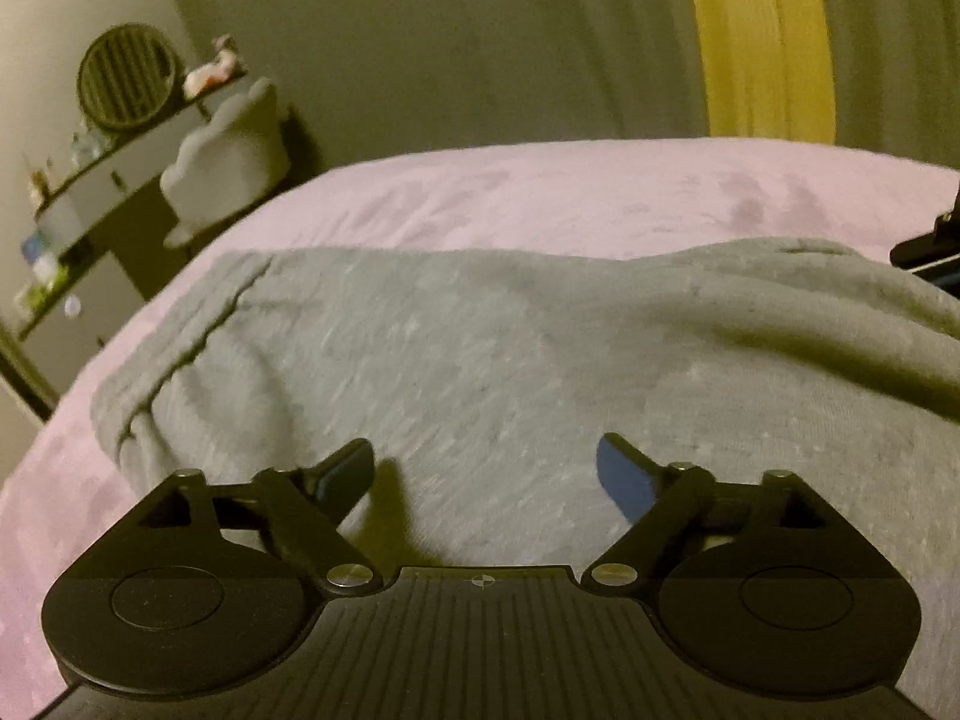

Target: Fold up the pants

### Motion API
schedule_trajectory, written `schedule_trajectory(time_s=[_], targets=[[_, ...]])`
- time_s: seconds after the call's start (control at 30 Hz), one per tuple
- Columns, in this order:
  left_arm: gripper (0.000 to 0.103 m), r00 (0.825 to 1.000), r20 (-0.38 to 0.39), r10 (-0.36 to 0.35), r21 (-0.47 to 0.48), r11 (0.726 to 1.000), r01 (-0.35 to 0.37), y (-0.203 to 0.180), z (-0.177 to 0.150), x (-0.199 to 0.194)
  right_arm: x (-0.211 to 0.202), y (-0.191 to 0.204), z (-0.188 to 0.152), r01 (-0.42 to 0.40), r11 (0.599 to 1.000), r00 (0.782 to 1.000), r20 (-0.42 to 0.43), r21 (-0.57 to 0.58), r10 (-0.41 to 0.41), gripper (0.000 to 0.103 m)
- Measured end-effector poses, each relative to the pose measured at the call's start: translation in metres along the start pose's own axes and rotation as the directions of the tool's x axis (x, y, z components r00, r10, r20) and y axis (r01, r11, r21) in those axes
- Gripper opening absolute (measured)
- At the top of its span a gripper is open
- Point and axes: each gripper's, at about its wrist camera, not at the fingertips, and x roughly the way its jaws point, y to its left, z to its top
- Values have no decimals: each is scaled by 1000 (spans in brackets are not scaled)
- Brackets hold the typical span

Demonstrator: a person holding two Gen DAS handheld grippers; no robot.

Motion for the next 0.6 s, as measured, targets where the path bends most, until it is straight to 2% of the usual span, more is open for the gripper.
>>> schedule_trajectory(time_s=[0.07,0.1,0.13,0.17,0.23,0.27,0.33,0.37,0.43,0.53,0.6], targets=[[92,1000,-5,-7,-18,1000,7,5,-1,1,1,-1,11,31,998,996,84,-45,-27,11],[93,1000,-5,-12,-26,1000,11,6,-2,0,-2,-4,15,40,999,995,96,-30,-36,11],[93,1000,-5,-19,-34,999,19,8,-3,1,-8,-7,16,-4,1000,995,104,-5,4,11],[93,1000,-2,-26,-37,999,26,9,-3,0,-16,-4,16,-39,999,993,112,-35,43,11],[93,999,-1,-36,-42,998,36,11,-4,2,-30,9,10,17,986,996,93,-165,-1,13],[93,999,-2,-41,-49,998,40,10,-5,0,-34,14,4,88,966,994,83,-244,-69,20],[94,999,-4,-45,-55,997,44,11,-6,1,-42,14,-11,230,892,973,95,-389,-210,23],[94,999,-4,-43,-57,997,43,11,-6,0,-48,10,-19,262,867,965,88,-423,-249,23],[94,999,-4,-41,-57,998,41,10,-7,-1,-63,8,-38,249,837,967,72,-488,-246,27],[95,999,-6,-36,-56,998,35,10,-7,-1,-69,7,-62,288,755,953,98,-590,-287,31],[95,999,-9,-38,-64,997,38,10,-7,-1,-72,1,-68,289,752,953,106,-592,-282,32]])
